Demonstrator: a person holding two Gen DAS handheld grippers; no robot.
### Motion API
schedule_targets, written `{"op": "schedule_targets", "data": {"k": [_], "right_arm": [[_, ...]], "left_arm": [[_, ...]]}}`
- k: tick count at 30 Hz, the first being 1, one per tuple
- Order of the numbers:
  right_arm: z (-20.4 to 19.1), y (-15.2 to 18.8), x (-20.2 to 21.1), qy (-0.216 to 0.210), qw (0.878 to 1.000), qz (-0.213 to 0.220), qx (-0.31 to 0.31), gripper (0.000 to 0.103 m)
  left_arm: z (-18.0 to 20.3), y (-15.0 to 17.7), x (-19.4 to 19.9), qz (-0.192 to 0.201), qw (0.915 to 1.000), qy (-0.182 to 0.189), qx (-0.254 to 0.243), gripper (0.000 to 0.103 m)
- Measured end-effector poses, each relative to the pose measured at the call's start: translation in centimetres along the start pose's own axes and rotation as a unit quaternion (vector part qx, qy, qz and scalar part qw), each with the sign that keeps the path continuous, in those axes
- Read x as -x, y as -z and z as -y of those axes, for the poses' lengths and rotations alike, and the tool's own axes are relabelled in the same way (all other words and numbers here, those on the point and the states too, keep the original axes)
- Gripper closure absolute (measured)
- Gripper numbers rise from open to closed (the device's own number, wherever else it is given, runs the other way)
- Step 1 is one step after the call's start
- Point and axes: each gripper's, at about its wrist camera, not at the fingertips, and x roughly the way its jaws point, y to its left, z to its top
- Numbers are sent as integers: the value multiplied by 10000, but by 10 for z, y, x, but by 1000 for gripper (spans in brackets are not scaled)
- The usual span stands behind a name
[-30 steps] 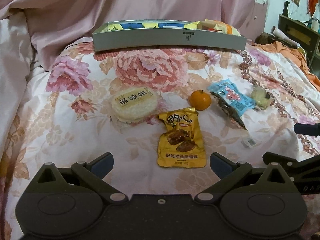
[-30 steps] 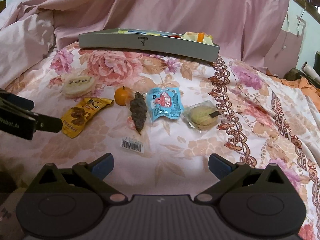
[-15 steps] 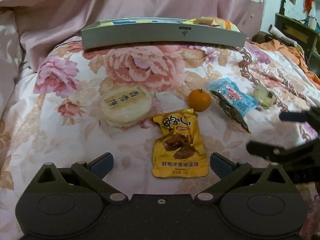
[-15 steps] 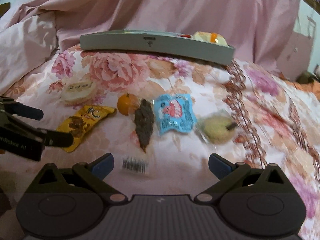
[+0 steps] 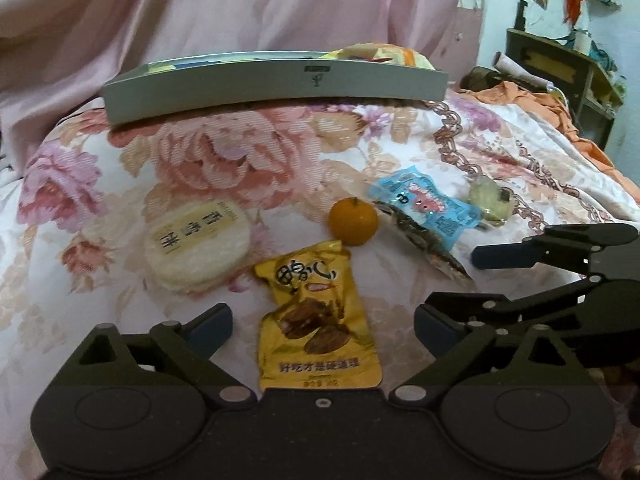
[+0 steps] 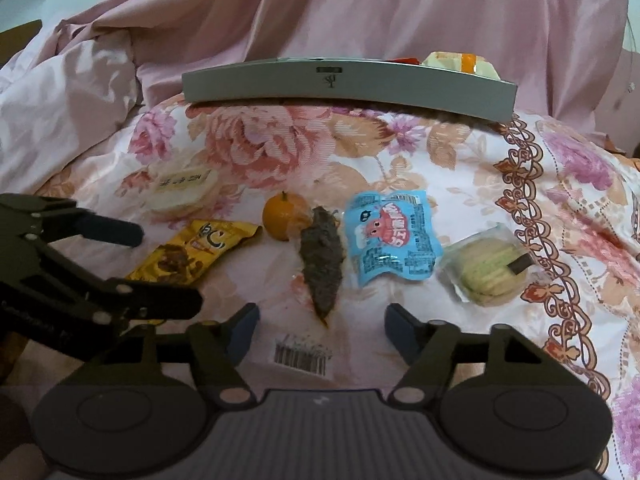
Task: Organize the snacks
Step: 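Grasp the yellow duck-neck pouch with the left tool while the right tool grasps the dark jerky stick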
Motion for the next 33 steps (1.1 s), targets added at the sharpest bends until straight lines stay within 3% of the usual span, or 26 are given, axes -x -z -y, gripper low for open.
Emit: {"op": "schedule_targets", "data": {"k": [5,10,21,23,33], "right_arm": [[1,0,0,-35,10000,4,-22,41],[-1,1,0,-30,10000,3,14,44],[0,1,2,-91,9996,-65,-247,54],[-1,1,4,-104,9995,-103,-273,61],[-9,1,13,-104,9992,-378,-77,64]], "left_arm": [[-3,1,-2,39,9999,26,121,19],[-5,0,-3,-25,9997,55,245,42],[-9,1,7,-252,9975,152,649,47],[-10,2,10,-354,9968,163,695,47],[-14,8,27,-691,9927,179,970,47]]}}
